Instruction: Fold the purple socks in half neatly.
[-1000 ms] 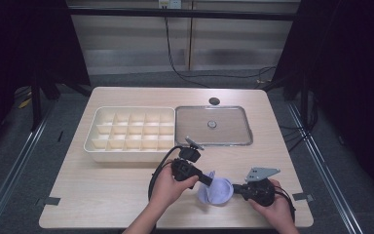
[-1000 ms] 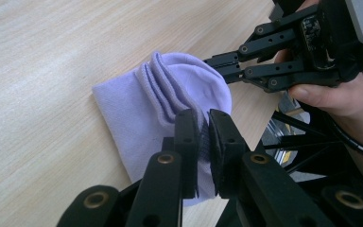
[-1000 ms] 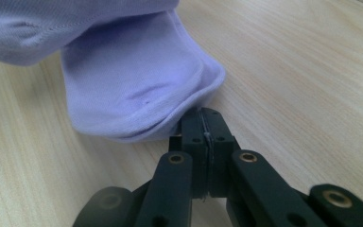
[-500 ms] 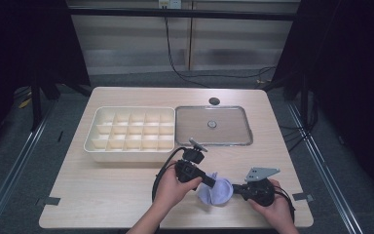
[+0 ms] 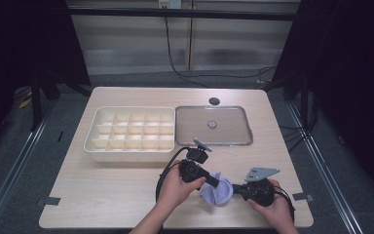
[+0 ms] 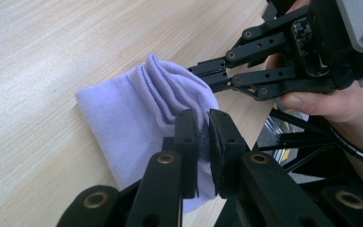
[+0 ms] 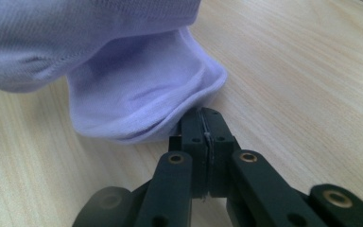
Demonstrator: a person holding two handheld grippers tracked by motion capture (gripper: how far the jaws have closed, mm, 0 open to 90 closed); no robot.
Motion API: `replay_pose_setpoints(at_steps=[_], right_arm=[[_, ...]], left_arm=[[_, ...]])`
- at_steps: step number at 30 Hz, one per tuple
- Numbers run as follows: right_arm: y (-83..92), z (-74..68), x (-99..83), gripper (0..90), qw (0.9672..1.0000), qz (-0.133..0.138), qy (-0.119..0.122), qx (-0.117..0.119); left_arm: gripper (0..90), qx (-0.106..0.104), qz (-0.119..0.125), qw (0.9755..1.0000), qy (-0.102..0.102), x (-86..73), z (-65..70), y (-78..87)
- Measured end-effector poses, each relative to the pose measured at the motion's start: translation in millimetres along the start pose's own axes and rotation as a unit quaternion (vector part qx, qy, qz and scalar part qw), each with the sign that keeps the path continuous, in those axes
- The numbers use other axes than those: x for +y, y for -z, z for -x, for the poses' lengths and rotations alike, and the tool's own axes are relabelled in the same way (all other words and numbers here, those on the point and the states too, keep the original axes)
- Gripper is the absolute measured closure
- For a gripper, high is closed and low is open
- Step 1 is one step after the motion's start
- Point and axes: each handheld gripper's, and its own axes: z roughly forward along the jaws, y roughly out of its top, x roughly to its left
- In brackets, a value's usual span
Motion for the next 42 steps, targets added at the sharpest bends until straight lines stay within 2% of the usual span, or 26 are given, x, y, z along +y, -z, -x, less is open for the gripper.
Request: replay_pose_setpoints(at_steps=[4, 7, 9, 10, 13, 14, 19, 24, 25, 27, 32, 42], right_arm=[[0.0, 0.1, -0.1, 89.0, 1.0, 0.0, 0.0, 0.0], [0.0, 0.5, -0.2, 88.9, 1.0, 0.001, 0.0, 0.0], [0.0, 0.4, -0.2, 88.9, 1.0, 0.001, 0.0, 0.0], [0.0, 0.4, -0.1, 88.9, 1.0, 0.0, 0.0, 0.0], [0.2, 0.4, -0.1, 88.9, 1.0, 0.0, 0.0, -0.001], [0.2, 0.4, -0.2, 88.9, 1.0, 0.0, 0.0, -0.001], [0.2, 0.5, -0.1, 88.8, 1.0, 0.0, -0.001, -0.001], [0.2, 0.4, -0.1, 88.8, 1.0, 0.0, 0.0, -0.001], [0.2, 0.5, -0.1, 88.8, 1.0, 0.0, -0.001, -0.001], [0.2, 0.5, -0.1, 88.8, 1.0, 0.0, -0.001, -0.001], [0.2, 0.5, -0.2, 88.7, 1.0, 0.0, -0.001, -0.001], [0.1, 0.7, -0.3, 88.7, 1.0, 0.001, -0.003, 0.001]], left_arm=[[82.7, 0.002, 0.009, 0.9999, 0.007, 0.4, 1.9, -4.5], [82.6, 0.005, -0.003, 1.0, -0.001, 0.5, 0.9, -4.6], [82.7, 0.006, 0.006, 0.9999, 0.005, 0.2, 1.5, -6.7], [82.6, 0.007, -0.001, 1.0, -0.002, 0.5, 0.2, -6.2], [82.6, 0.01, 0.003, 0.9999, 0.006, -0.3, 1.0, -8.7], [82.6, 0.011, -0.005, 0.9999, -0.003, -0.1, -0.2, -8.3], [82.6, 0.012, 0.001, 0.9999, 0.006, -0.3, 1.0, -11.6], [82.6, 0.014, 0.002, 0.9999, 0.003, -0.9, 2.1, -15.4], [82.6, 0.016, -0.005, 0.9999, -0.005, -0.6, 1.6, -14.9], [82.6, 0.016, 0.0, 0.9999, 0.001, -0.6, 2.7, -16.3], [82.6, 0.019, -0.007, 0.9998, -0.009, -1.0, 2.1, -18.4], [82.5, 0.027, -0.007, 0.9995, -0.011, -1.0, 3.5, -21.5]])
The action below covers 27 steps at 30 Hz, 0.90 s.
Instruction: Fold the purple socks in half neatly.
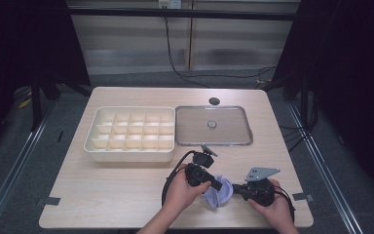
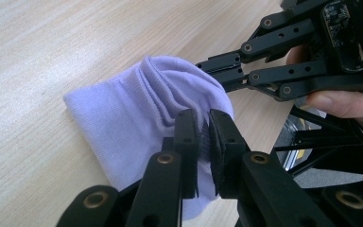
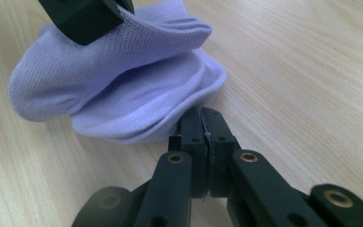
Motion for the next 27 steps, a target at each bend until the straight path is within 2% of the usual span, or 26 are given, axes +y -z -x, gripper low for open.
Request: replay_pose_setpoints(at_steps=[2, 3, 5, 8, 18, 22, 27], right_arm=[[0.0, 0.0, 0.0, 88.6, 1.0, 0.0, 0.0, 0.0], [0.0, 0.1, -0.1, 88.7, 1.0, 0.0, 0.0, 0.0], [0.0, 0.1, -0.3, 88.7, 1.0, 0.001, -0.001, 0.0], [0.0, 0.1, -0.2, 88.7, 1.0, 0.001, -0.001, 0.0], [0.1, 0.3, -0.4, 88.4, 1.0, 0.001, -0.003, -0.001], [0.0, 0.3, -0.3, 88.3, 1.0, 0.001, -0.002, 0.0], [0.1, 0.4, -0.5, 88.3, 1.0, 0.001, -0.001, 0.0]], left_arm=[[82.5, 0.002, 0.004, 1.0, 0.002, -0.2, 1.4, -1.3], [82.5, 0.004, -0.001, 1.0, -0.005, -0.3, 1.1, -1.3], [82.4, 0.005, -0.001, 1.0, -0.006, -0.8, 1.8, -2.2], [82.4, 0.005, 0.001, 1.0, -0.002, -0.8, 3.6, -4.3], [82.3, 0.009, -0.011, 0.9998, -0.013, -0.5, 4.4, -8.1], [82.0, 0.008, -0.001, 0.9999, -0.008, -0.2, 7.0, -11.2], [81.8, 0.013, -0.004, 0.9998, -0.013, 0.2, 8.4, -12.2]])
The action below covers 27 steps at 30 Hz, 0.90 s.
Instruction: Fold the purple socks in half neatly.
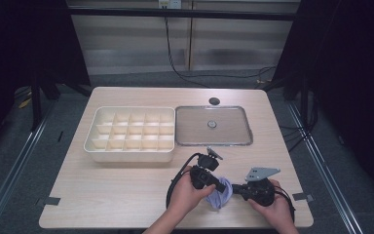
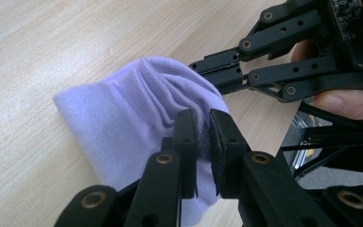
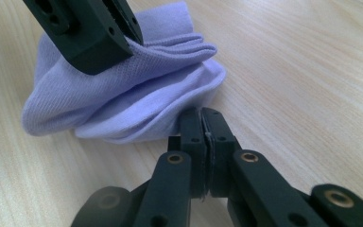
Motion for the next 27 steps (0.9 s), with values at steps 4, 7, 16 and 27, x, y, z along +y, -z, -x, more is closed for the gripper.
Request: replay_pose_setpoints(at_steps=[4, 7, 16, 27], right_arm=[[-0.1, 0.5, -0.3, 87.9, 1.0, 0.002, -0.001, 0.002], [-0.1, 0.6, -0.4, 87.9, 1.0, 0.002, -0.002, 0.002], [0.0, 0.5, -0.2, 87.9, 1.0, 0.001, -0.004, 0.002], [0.0, 0.5, -0.3, 87.9, 1.0, 0.002, -0.004, 0.002]], left_arm=[[81.6, 0.0, -0.002, 1.0, 0.002, -0.5, -0.4, 0.8], [81.5, 0.0, 0.0, 1.0, 0.003, -0.9, -0.5, 0.5], [81.1, 0.0, 0.001, 1.0, -0.001, -0.4, 1.0, -1.0], [79.6, -0.001, 0.0, 1.0, -0.003, 0.4, 1.4, -0.5]])
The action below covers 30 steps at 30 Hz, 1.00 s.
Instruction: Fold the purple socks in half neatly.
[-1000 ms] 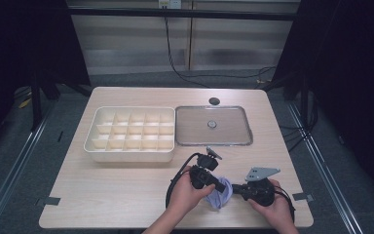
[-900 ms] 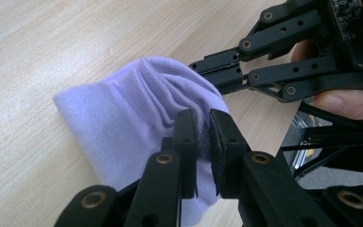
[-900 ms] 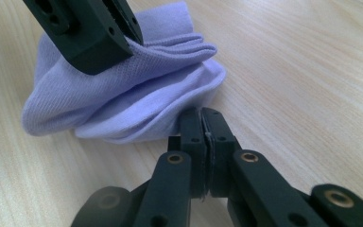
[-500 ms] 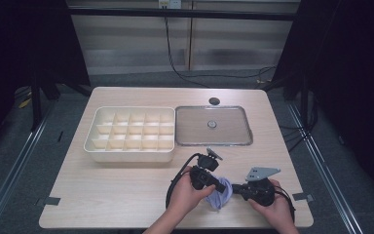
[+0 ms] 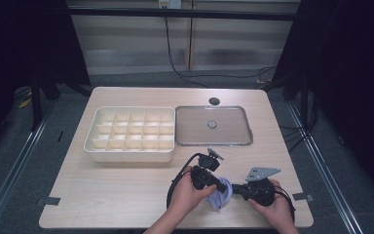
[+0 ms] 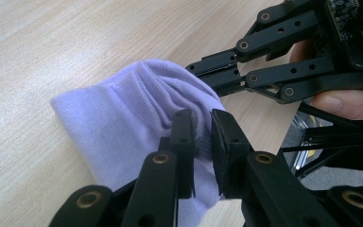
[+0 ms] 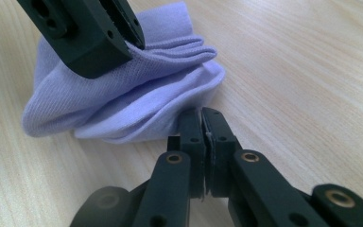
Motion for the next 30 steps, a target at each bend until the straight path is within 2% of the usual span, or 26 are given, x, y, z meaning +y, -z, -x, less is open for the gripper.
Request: replay_pose_setpoints(at_steps=[6, 12, 13, 17, 23, 30], right_arm=[[0.0, 0.1, -0.1, 87.9, 1.0, 0.0, 0.001, 0.0], [-0.1, 0.1, -0.1, 87.9, 1.0, 0.0, 0.001, 0.0], [0.0, 0.0, -0.1, 87.9, 1.0, 0.0, 0.0, 0.0], [-0.1, 0.0, -0.1, 87.8, 1.0, 0.001, 0.001, 0.0], [-0.1, 0.0, -0.1, 87.8, 1.0, 0.0, 0.002, 0.0], [0.2, -0.3, 0.0, 87.8, 1.0, -0.001, 0.003, -0.002]], left_arm=[[78.1, -0.001, 0.001, 1.0, -0.001, -0.1, 1.1, -0.9], [75.6, -0.002, -0.003, 0.9999, -0.012, 1.8, 3.6, -1.5], [75.3, -0.002, 0.003, 1.0, -0.007, 1.7, 4.8, -2.4], [74.7, -0.001, -0.003, 0.9999, -0.011, 2.5, 6.1, -3.5], [74.0, -0.004, 0.001, 1.0, -0.008, 3.0, 7.5, -5.6], [71.9, -0.006, -0.001, 0.9999, -0.015, 1.9, 6.1, -6.1]])
